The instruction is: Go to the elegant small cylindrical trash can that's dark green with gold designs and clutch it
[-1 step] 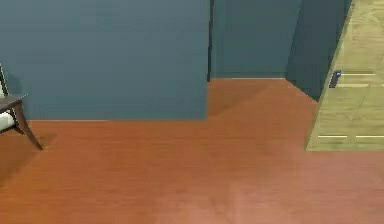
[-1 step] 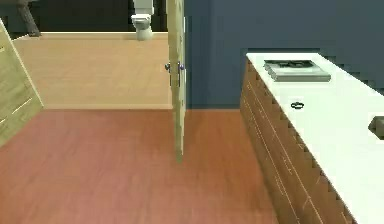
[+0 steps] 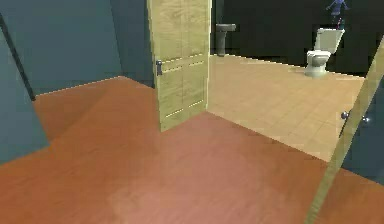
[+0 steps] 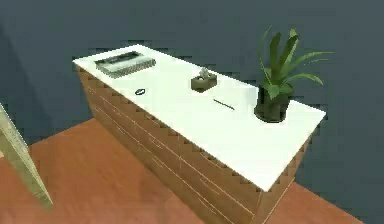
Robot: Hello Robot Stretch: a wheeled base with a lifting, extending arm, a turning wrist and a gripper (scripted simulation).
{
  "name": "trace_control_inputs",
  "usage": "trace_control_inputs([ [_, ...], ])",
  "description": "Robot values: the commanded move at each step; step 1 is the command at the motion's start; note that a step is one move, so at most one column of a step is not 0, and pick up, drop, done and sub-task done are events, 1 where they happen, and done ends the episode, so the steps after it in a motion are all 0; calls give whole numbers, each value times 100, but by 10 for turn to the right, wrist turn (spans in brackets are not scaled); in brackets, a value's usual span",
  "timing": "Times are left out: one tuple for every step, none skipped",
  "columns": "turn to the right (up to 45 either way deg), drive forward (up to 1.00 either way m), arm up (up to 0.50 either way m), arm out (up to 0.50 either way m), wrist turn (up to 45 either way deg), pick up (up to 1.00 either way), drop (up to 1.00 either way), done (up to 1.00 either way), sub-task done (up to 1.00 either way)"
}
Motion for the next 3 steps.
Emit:
trace_control_inputs([
  [90,0,0,0,0,0,0,0,0],
  [0,100,0,0,0,0,0,0,0],
  [0,30,0,0,0,0,0,0,0],
])
